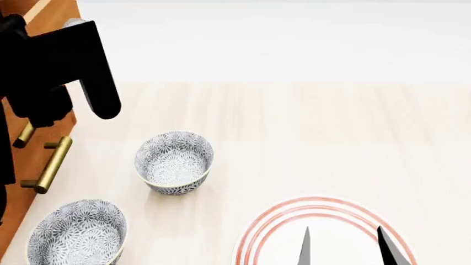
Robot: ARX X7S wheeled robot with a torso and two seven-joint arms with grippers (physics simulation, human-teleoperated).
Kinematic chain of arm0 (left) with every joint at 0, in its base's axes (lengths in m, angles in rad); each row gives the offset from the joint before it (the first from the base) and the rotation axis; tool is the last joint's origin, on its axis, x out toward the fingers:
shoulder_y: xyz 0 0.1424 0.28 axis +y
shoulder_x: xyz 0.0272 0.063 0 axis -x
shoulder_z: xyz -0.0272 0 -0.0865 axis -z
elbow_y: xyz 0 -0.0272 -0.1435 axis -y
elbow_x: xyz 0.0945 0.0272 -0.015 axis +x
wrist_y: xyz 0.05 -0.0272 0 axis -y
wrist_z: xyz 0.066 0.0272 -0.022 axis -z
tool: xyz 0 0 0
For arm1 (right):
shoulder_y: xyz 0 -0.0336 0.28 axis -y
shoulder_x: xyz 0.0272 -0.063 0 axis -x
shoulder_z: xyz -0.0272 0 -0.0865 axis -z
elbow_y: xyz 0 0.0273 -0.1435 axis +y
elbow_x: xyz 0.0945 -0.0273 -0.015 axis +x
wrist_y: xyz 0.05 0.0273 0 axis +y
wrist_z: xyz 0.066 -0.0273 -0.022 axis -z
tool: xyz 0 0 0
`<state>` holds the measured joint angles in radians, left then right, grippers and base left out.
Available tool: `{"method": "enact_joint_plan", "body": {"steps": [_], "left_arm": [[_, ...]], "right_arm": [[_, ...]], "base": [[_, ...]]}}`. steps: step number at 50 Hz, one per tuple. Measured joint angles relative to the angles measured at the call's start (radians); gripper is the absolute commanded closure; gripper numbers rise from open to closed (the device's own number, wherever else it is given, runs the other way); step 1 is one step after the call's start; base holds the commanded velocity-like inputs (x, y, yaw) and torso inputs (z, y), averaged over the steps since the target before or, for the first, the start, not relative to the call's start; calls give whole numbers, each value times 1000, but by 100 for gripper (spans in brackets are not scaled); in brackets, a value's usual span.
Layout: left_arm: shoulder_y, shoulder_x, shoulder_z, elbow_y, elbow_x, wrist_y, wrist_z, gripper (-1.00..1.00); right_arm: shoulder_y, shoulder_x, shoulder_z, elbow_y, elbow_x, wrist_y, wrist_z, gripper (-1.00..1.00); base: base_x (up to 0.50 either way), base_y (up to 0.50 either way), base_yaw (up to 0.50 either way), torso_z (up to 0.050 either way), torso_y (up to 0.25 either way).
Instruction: Open the top drawer of the cabinet.
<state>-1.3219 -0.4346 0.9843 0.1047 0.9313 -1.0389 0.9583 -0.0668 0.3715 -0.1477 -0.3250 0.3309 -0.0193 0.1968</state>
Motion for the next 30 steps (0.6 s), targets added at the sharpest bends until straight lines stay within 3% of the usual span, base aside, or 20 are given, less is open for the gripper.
{"method": "enact_joint_plan", "body": {"steps": [16,23,30], "left_arm": [[-43,-19,-138,282,7,-68,54,-100],[-78,-7,-243,208,-52,-69,6,-100],[-133,29,-343,6,-124,-37,-90,-100]], "right_arm": [[2,1,-9,7,-3,-1,3,-100],[4,1,-17,9,-8,2,4,-100],[7,2,-22,11,-10,4,5,-100]], "base": [[0,0,0,0,0],[0,0,0,0,0],[0,0,0,0,0]]}}
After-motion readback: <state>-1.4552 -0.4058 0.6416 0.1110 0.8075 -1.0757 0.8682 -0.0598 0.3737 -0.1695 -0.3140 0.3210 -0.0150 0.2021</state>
